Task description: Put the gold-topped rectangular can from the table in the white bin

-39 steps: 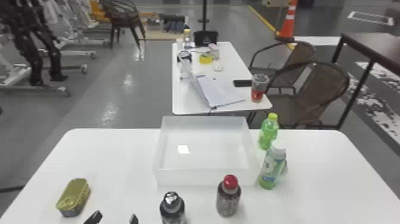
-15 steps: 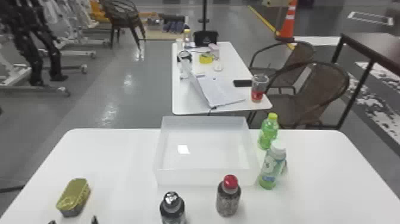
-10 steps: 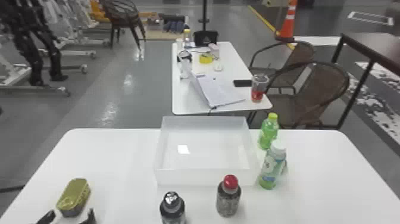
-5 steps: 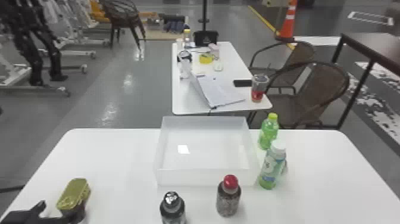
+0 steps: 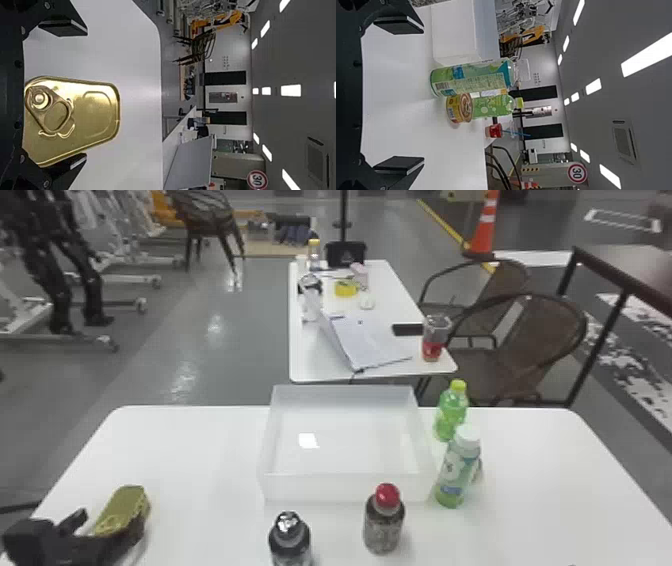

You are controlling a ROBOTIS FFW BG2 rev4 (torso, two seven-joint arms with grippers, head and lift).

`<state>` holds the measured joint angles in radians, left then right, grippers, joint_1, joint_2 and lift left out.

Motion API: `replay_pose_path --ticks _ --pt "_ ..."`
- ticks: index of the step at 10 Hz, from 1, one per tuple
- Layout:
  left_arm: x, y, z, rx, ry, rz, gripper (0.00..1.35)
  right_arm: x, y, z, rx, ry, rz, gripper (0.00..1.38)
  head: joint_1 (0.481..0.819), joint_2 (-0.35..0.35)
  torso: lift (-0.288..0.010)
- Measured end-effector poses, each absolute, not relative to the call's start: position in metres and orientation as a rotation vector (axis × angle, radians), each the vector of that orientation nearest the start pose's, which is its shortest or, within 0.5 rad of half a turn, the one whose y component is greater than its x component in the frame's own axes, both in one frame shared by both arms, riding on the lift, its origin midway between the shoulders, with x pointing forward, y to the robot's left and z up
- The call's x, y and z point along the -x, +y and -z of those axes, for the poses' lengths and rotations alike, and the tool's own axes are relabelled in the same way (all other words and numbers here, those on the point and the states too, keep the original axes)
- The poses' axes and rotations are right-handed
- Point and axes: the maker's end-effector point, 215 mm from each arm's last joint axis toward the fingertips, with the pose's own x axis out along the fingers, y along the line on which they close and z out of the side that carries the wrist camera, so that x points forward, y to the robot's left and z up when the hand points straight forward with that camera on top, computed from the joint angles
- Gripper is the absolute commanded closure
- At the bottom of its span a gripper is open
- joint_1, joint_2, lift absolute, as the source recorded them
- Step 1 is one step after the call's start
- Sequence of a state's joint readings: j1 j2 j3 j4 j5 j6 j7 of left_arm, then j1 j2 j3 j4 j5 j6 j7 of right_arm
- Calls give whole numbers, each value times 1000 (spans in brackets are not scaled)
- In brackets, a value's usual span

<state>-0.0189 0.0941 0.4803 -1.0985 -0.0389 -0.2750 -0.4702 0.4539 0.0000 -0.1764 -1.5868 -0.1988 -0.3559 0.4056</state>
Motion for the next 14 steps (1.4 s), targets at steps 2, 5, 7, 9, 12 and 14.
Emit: replay_pose_path --ticks 2,5,7,9,12,14 --pt "-522 420 495 -14 211 29 1069 -412 -263 443 -124 38 -169 133 549 0 -100" --pt "-525 411 495 -16 205 32 1168 -412 -263 442 -125 37 -170 133 549 0 -100" --pt "-531 402 480 -14 156 36 1168 -412 -263 443 -126 38 -170 133 549 0 -100" --pt "-544 371 430 -16 46 78 1168 -412 -263 443 -127 38 -170 133 549 0 -100" --pt "-580 274 355 68 -83 265 1168 -413 -262 443 -128 38 -173 133 549 0 -100" --pt "-594 221 335 113 -83 398 1168 -414 -262 444 -129 38 -175 133 549 0 -100"
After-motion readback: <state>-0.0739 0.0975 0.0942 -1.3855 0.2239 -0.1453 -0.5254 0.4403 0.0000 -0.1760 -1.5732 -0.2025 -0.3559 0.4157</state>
